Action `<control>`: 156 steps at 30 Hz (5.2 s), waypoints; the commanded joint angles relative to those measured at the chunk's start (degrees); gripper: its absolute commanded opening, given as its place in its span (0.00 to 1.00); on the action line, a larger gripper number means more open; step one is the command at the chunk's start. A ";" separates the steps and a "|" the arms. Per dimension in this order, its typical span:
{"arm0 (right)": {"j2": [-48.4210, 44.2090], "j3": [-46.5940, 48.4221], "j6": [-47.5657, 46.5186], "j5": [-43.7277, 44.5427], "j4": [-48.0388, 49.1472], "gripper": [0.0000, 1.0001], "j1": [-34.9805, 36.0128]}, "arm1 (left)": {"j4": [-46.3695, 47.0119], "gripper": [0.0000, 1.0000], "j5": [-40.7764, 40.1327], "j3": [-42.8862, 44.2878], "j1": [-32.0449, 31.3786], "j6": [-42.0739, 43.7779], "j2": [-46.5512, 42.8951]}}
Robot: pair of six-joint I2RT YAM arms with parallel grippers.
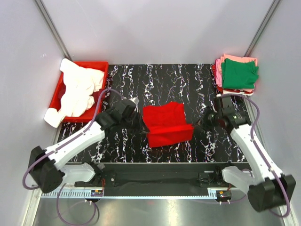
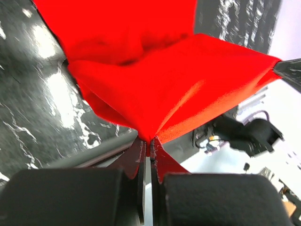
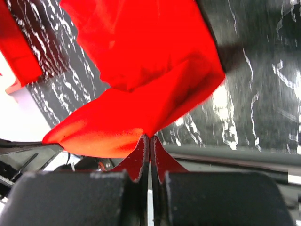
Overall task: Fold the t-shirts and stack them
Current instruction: Fold the tshirt, then neatly place the folded tshirt to the corner
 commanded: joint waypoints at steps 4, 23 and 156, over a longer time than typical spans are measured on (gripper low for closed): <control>10.14 8.15 -5.09 5.07 6.93 0.00 -0.03 | 1.36 0.03 7.06 4.98 7.06 5.79 6.29; 44.76 36.60 -10.28 2.44 8.78 0.00 -0.73 | 2.42 0.03 19.02 19.19 22.71 13.69 29.73; 62.80 77.15 -61.87 36.62 15.45 0.00 -18.22 | -5.58 0.71 -1.19 -6.53 30.10 34.44 -12.25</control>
